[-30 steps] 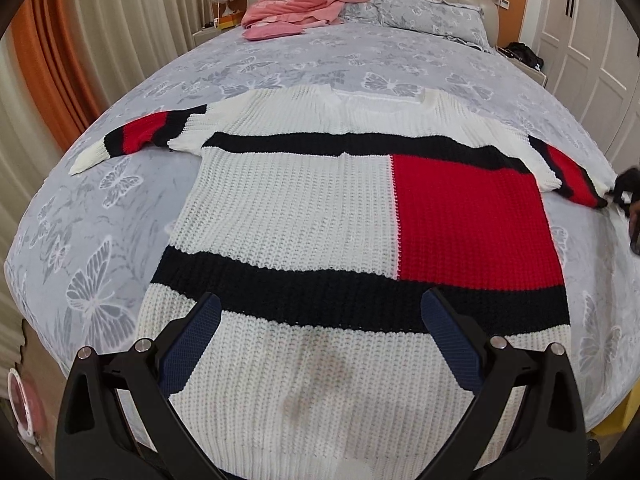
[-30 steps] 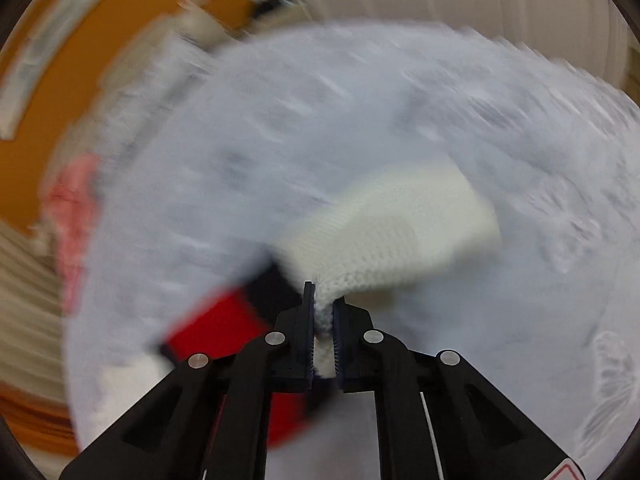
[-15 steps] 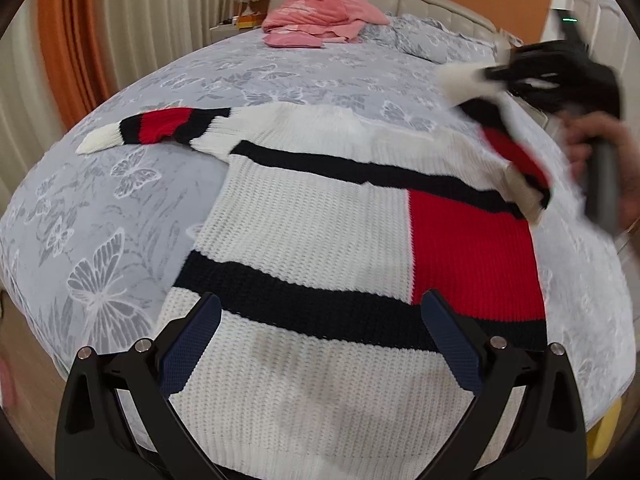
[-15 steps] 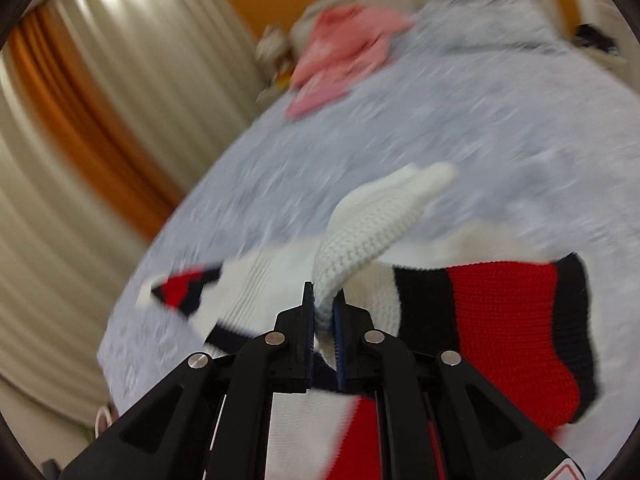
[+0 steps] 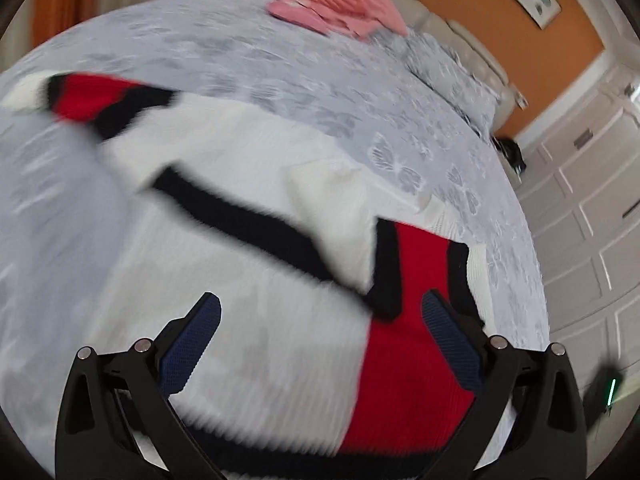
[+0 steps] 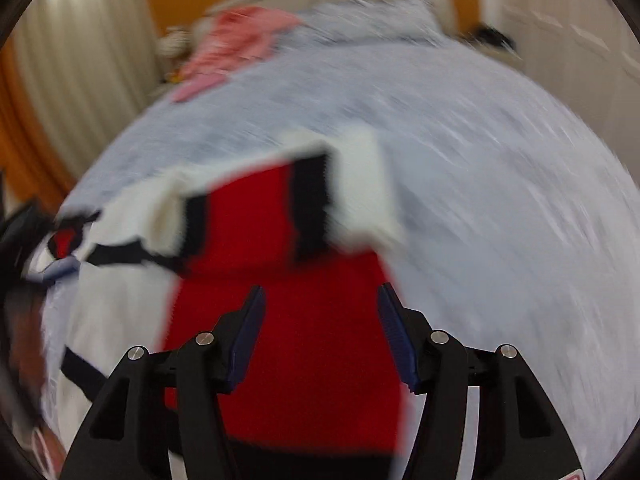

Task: Fold small clothes
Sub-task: 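Fold the held sleeve across the sweater body with the right gripper, release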

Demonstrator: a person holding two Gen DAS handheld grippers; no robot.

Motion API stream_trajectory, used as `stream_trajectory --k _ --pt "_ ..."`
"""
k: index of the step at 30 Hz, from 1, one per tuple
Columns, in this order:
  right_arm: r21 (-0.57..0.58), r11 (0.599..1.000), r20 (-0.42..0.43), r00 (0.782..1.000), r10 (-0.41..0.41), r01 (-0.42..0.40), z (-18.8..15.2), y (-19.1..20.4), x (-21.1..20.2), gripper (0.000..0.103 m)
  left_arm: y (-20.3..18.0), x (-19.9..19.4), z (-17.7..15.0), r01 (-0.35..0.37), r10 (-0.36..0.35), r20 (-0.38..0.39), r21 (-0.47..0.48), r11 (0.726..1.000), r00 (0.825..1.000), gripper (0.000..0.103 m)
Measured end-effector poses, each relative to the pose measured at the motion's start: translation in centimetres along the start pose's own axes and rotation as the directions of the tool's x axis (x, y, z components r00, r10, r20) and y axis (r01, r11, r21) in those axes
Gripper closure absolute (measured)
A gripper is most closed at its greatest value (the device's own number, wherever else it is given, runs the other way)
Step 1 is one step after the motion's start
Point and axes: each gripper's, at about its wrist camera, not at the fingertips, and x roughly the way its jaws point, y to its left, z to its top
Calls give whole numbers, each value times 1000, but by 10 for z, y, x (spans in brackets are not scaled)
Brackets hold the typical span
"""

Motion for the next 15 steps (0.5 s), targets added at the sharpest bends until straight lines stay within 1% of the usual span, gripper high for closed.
stream_trajectory --k 2,3,4,5,7,8,9,10,11,12,13,14,15 --pt "56 998 -31 999 -24 25 -17 -25 -5 46 -26 31 13 -36 36 -7 68 997 999 5" --pt "75 997 -42 999 -26 29 -22 -32 -6 46 -43 54 20 -73 76 -19 122 990 997 5" --pt "93 995 -50 998 -31 35 -27 -37 -6 46 -51 73 25 -108 116 -42 157 982 992 6" --pt "107 994 -57 998 -30 36 -30 -44 -7 44 -57 98 30 -134 152 -82 186 973 985 9" --pt "121 992 -65 998 -22 30 -36 -51 -6 44 -56 121 37 -121 147 -131 189 974 980 72" --pt "117 993 -66 998 -16 23 -35 -52 -4 44 -54 125 41 -101 128 -147 173 980 981 81" --pt "107 994 -64 998 -10 17 -36 -53 -3 44 -50 119 49 -42 61 -132 144 989 989 94" --pt "90 996 -60 998 -7 12 -32 -51 0 43 -46 106 57 1 10 -86 126 992 996 94" --pt "78 997 -57 998 -1 5 -29 -49 3 40 -42 94 64 7 -2 -37 124 992 999 94" --pt "65 998 -54 999 10 -6 -22 -46 11 38 -37 77 75 -4 0 37 126 992 999 94" --pt "52 999 -54 998 13 -10 -16 -42 20 37 -32 71 81 -11 4 60 121 993 998 94" --pt "37 999 -57 998 12 -10 -16 -39 26 37 -22 69 88 -19 13 59 111 994 998 94" --pt "20 1000 -63 998 8 -7 -10 -36 37 37 -14 74 90 -37 33 41 109 993 999 94"
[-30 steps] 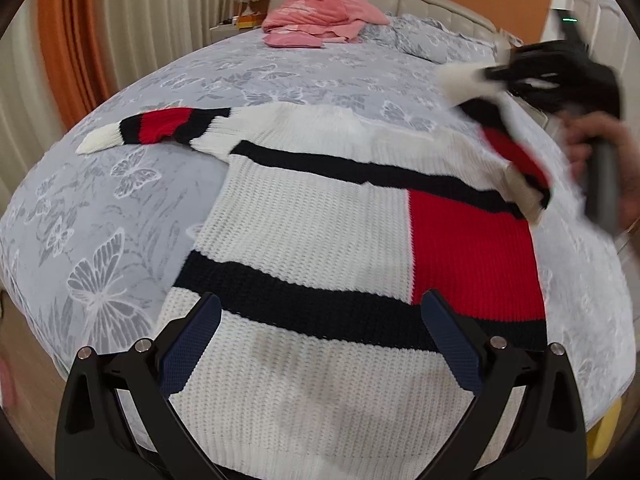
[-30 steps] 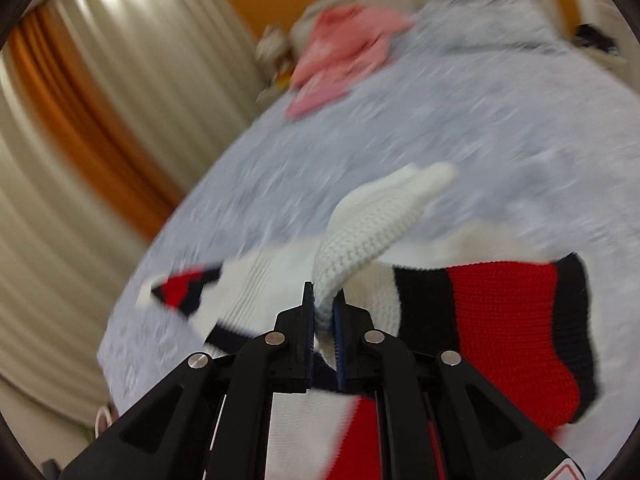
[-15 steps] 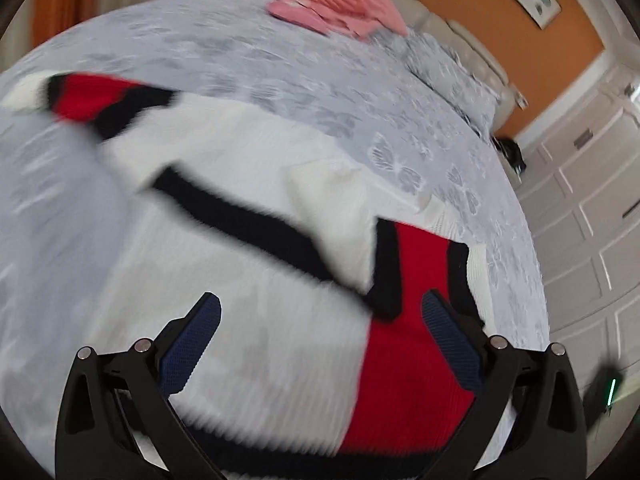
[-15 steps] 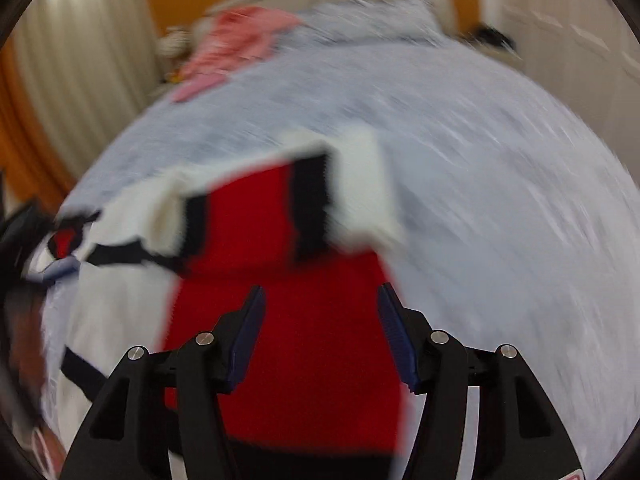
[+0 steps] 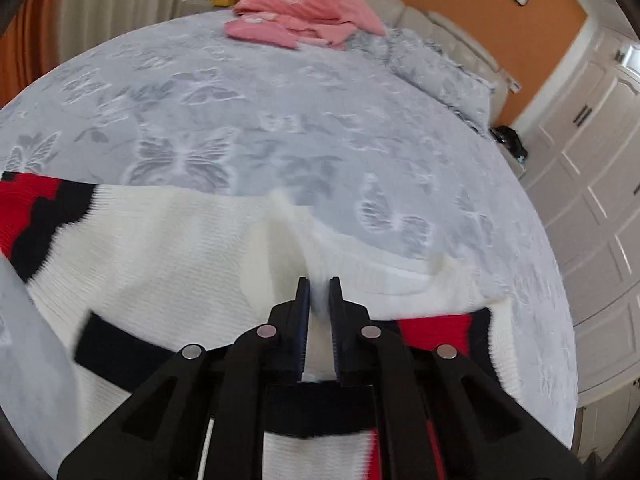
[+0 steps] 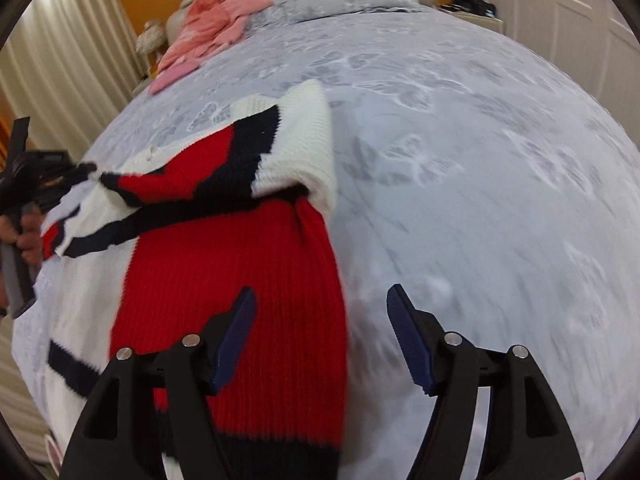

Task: Fold small clothes
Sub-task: 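Fold the held sleeve across the sweater body with the right gripper, release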

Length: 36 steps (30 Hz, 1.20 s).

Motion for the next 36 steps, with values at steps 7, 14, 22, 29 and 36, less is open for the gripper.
stream_trajectory --k 7,14,22,29,36 --pt "48 999 -53 998 19 -17 14 0 28 37 43 13 -24 -36 28 -93 -90 995 995 90" --pt "26 1000 -37 999 18 -17 11 2 16 37 34 9 -42 4 -31 -147 -178 984 989 16" --pt "38 999 -47 999 17 -15 1 -5 8 37 37 22 -9 96 -128 -86 -306 947 988 87" --pt "71 990 -134 983 128 -119 -46 -18 -11 37 40 -6 30 89 -88 24 -85 992 996 84" --pt "90 963 -243 932 268 -254 -100 -14 -41 39 68 27 -8 22 -27 -48 -100 995 998 79"
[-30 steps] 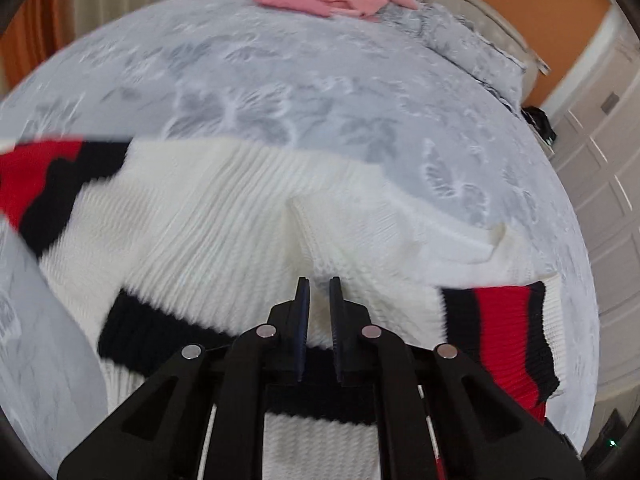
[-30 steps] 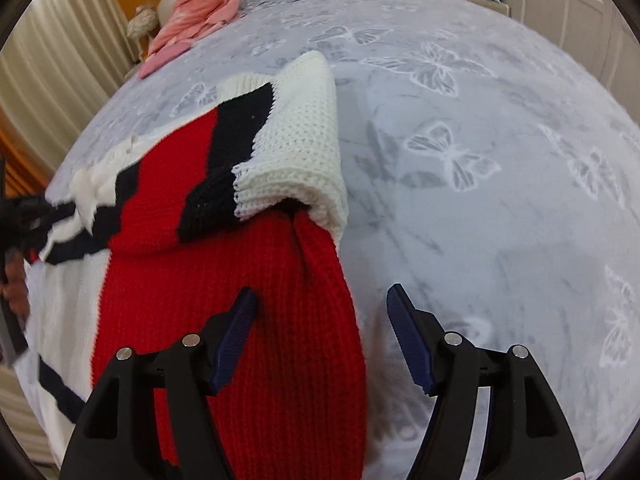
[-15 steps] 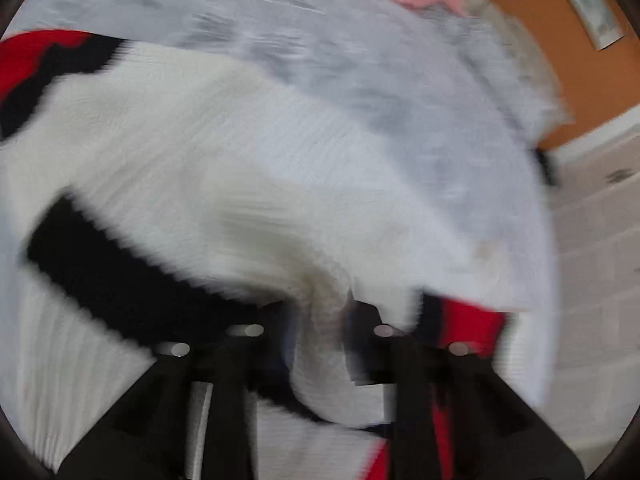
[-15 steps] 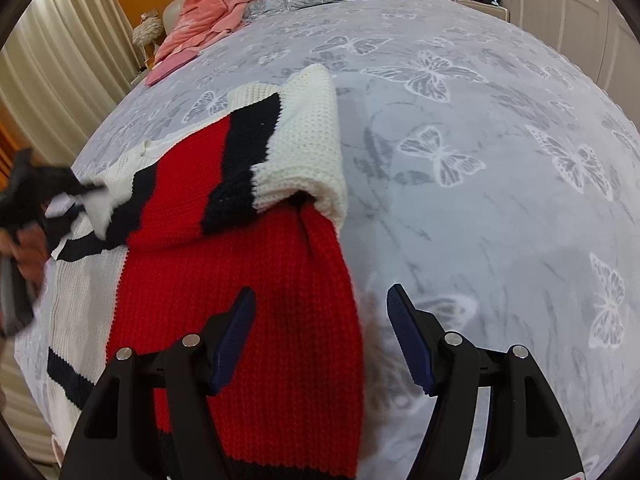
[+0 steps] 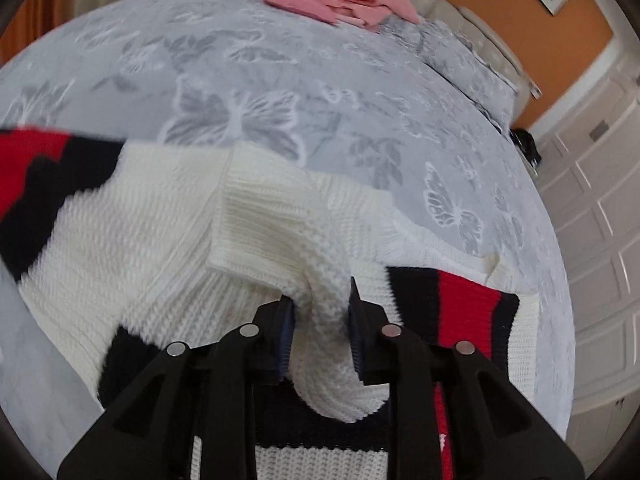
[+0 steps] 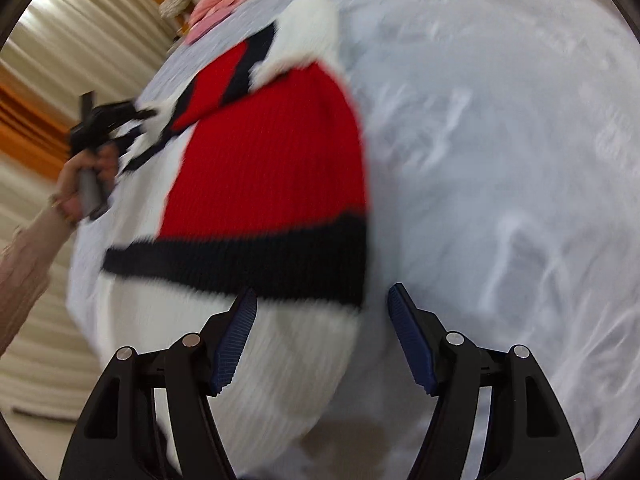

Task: Fold small clothes
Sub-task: 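Fold the held sleeve across the sweater body with the right gripper, release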

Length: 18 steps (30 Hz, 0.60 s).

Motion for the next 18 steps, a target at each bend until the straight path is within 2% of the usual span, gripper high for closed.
stream_trajectory --k 1,2,3,5,7,9,11,12,15,18 --pt "-31 999 -21 1000 23 -23 -3 8 2 48 5 0 -2 -4 4 2 -19 1000 1000 79" --pt "-54 997 -53 998 45 -48 -4 14 5 88 7 1 -2 -11 11 0 -28 1000 1000 79" --pt "-59 996 -92 994 55 -61 -3 19 9 91 9 3 -4 -22 22 -3 -41 999 1000 78" --pt "-104 995 -84 996 0 -9 2 31 1 92 10 1 -5 -24 24 -6 -43 999 1000 76" --pt "-173 983 -50 996 -76 67 6 44 -20 92 12 -2 -4 -40 39 -15 -38 998 999 66" --pt "-210 963 -44 983 -180 167 2 45 -31 89 11 -15 -8 -36 36 -6 -33 999 999 60" --pt "-229 937 -93 952 -290 263 -7 31 -17 86 16 -32 -16 -19 19 12 -37 999 1000 41" --pt "-237 917 -106 929 -354 322 -12 26 -9 77 25 -43 -24 -10 12 29 -63 998 999 27" --pt "-153 931 -31 940 -340 331 -13 25 -18 72 66 -70 -35 9 3 70 -161 987 998 25" --pt "-85 932 63 935 -348 352 -6 35 -31 69 120 -95 -24 -27 66 137 -268 963 988 25"
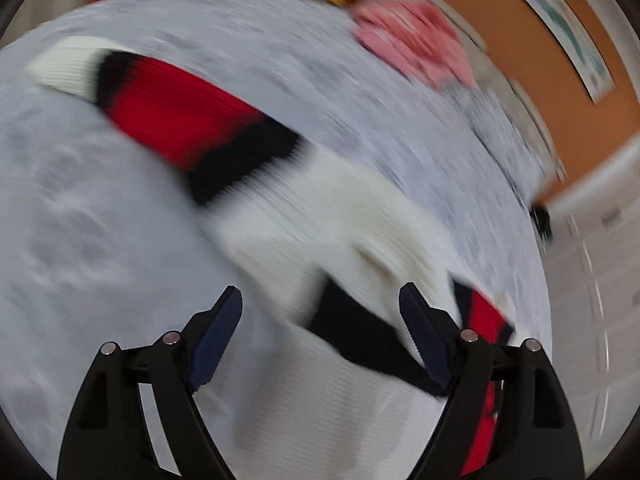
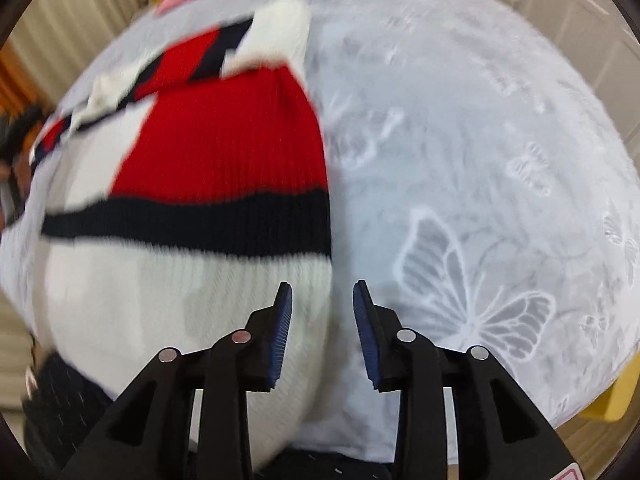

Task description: Fold small clothes

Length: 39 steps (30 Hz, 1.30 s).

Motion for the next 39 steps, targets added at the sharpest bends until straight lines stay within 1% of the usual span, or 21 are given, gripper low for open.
stream_trajectory --k 3,6,9,11,12,13,14,18,20,21,23,24,26,28,29,30,31,33,35,36,39 --pt "-32 999 37 999 17 -15 13 17 -6 59 52 -5 45 -51 64 73 -167 985 995 24" --pt "-87 996 42 999 22 -18 21 38 -5 54 99 10 79 -63 97 69 -389 919 993 24" --pt "-107 994 37 999 32 -28 23 56 -1 50 125 23 88 -29 86 86 -518 855 993 25" --pt "-115 993 29 999 35 -31 19 59 1 50 126 21 91 3 82 138 -527 850 987 49" --pt "-119 992 28 999 33 -30 19 65 1 50 128 27 93 52 25 140 -522 851 990 89" --pt "-124 992 28 999 31 -28 19 66 2 50 128 30 94 71 -4 128 -526 848 992 102" --pt "-125 992 31 999 29 -24 18 67 1 50 126 26 97 72 5 145 -517 853 989 100" --pt "-103 994 33 998 45 -41 23 67 5 49 81 -8 116 77 6 239 -337 938 971 100" --pt "-92 994 34 997 69 -66 26 69 8 49 34 -34 122 102 -50 286 -170 980 957 100" --pt "-87 993 35 996 82 -79 29 70 9 49 -8 -52 118 149 -133 301 -31 988 944 100" --pt "-79 992 41 994 103 -99 36 74 12 49 -64 -69 102 208 -239 276 138 968 931 100" --pt "-79 992 46 993 105 -101 39 75 13 48 -106 -75 84 253 -309 214 252 934 927 99" --pt "-80 992 63 993 103 -98 48 75 13 44 -160 -74 41 287 -352 97 401 870 931 95" --pt "-72 993 87 991 103 -97 58 70 11 41 -196 -57 -18 256 -297 -8 527 810 955 90" --pt "-70 993 94 990 105 -98 63 68 11 41 -201 -46 -41 236 -258 -39 550 801 965 86" --pt "-69 992 98 989 110 -104 69 65 10 40 -199 -29 -67 195 -184 -78 568 800 980 70" --pt "-75 991 100 988 116 -108 76 63 11 40 -193 -16 -85 152 -118 -97 581 799 988 62" --pt "-109 989 116 987 115 -102 94 65 10 39 -179 -5 -123 65 -15 -81 652 755 997 63" --pt "-173 981 138 983 117 -93 119 78 8 39 -166 -10 -144 -1 41 -39 708 707 998 45" --pt "-213 973 157 980 126 -91 132 88 6 39 -155 -15 -149 -21 59 -30 701 712 998 37" --pt "-367 928 215 965 153 -65 174 136 2 31 -125 -22 -149 -9 54 -55 610 792 997 34"
